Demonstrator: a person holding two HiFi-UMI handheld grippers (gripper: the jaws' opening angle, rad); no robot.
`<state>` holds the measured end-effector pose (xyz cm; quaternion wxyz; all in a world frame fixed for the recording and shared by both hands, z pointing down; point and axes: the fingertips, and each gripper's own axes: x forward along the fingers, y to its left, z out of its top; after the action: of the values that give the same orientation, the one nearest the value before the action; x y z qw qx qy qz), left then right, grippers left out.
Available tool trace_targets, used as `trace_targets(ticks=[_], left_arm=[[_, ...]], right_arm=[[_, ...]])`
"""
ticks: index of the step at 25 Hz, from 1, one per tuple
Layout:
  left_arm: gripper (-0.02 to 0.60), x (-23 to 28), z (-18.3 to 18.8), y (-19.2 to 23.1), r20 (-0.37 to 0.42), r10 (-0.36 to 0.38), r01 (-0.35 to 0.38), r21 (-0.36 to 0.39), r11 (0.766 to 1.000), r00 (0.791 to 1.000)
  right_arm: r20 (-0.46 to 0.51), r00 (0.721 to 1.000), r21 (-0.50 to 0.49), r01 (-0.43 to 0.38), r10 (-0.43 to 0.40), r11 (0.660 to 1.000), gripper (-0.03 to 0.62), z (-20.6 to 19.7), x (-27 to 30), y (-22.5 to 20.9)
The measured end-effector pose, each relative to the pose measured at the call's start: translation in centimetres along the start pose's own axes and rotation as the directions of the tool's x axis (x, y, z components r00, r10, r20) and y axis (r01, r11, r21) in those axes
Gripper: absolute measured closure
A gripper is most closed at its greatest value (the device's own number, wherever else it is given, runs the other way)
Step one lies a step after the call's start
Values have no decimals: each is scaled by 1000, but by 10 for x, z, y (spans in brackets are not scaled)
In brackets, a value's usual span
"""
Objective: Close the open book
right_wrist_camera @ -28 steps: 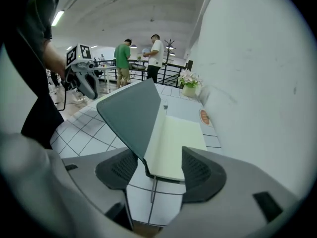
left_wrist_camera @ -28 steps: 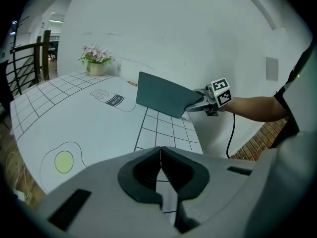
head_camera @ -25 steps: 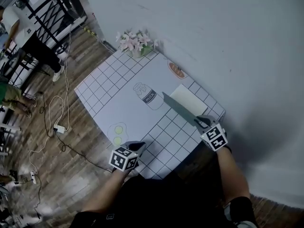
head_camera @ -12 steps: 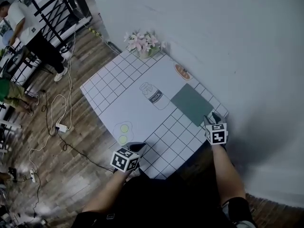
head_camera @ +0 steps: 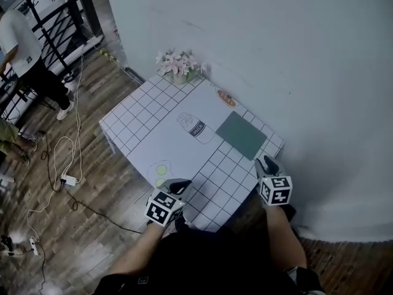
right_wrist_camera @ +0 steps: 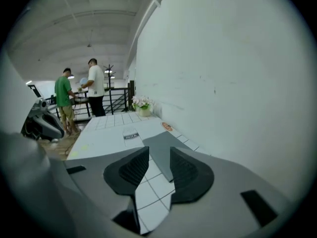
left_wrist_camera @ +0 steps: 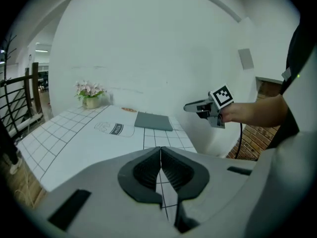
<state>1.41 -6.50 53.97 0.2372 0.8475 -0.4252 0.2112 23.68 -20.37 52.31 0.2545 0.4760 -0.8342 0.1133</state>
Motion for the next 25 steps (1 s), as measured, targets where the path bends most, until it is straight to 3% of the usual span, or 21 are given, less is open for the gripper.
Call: trace_targets(ticks=[3,7,11,14,16,19,25], left_arm=[[572,-14,21,-10,61,-49,46,46,998,997],[572,-28,41,-16,100,-91,83,86,993,991],[572,-42,59,-14,130,-59,45,105,993,990],[572,-52,77,-18,174,-37,27,62,998,984],[572,-58,92,-27,208,-38,30,44,999,977],[572,-65,124,-37,259,-30,10,78,997,966],[572,-95,181,-62,399,-22,-10,78,997,917]], right_arm=[[56,998,58,-6,3,998,474,7,-28,34],[91,995,11,-29,28,1000,482,23,-52,62],[151,987,-17,-56,58,998,482,48,-71,65],[199,973,-9,-115,114,993,524,63,-82,70],[255,958,-6,-135,133,991,584,77,-97,74],[350,925,2,-159,149,987,589,102,-117,78],[441,860,-119,-229,258,966,591,130,-148,97]])
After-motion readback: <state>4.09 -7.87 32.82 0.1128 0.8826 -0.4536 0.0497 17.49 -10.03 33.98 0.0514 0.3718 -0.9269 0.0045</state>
